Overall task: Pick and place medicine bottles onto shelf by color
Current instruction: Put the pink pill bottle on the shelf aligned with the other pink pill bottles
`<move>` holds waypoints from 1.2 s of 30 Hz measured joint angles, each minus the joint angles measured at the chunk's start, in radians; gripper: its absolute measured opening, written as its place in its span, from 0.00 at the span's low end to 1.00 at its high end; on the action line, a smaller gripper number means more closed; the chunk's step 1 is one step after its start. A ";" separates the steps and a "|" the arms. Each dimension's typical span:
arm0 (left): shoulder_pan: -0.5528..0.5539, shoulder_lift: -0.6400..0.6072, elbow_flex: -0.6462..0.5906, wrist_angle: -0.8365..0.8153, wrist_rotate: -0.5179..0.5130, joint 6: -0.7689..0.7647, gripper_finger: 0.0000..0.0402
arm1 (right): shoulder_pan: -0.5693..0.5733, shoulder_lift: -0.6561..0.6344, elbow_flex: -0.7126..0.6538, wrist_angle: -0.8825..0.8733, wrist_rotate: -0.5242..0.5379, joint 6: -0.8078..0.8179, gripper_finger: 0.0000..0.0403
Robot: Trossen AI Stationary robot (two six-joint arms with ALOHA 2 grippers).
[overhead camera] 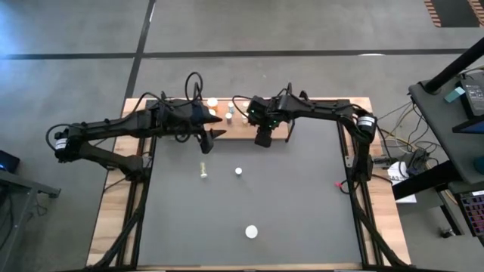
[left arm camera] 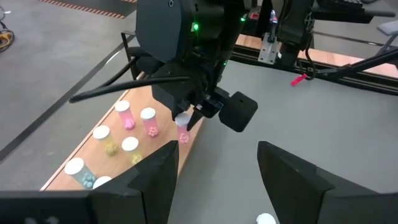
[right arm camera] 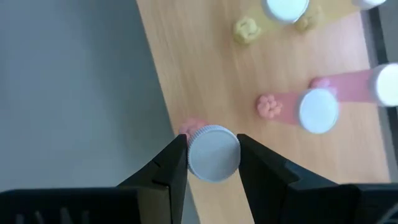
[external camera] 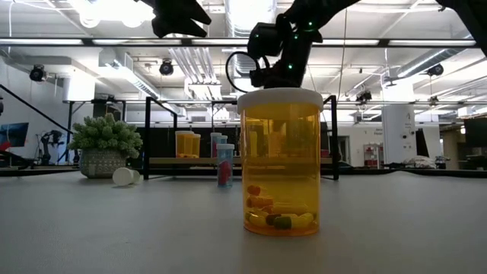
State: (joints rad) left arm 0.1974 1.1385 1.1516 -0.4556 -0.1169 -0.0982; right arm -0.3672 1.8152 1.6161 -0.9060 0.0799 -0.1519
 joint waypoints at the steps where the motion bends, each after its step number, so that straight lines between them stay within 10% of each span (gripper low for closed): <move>1: 0.000 0.000 0.000 0.000 0.000 0.000 0.51 | 0.000 0.000 0.000 0.004 0.000 -0.006 0.29; 36: 0.005 0.000 0.000 0.001 -0.001 0.000 0.51 | -0.020 0.035 -0.001 0.030 0.001 -0.208 0.29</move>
State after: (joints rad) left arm 0.2020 1.1385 1.1519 -0.4541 -0.1181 -0.0982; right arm -0.3870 1.8507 1.6154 -0.8761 0.0811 -0.3599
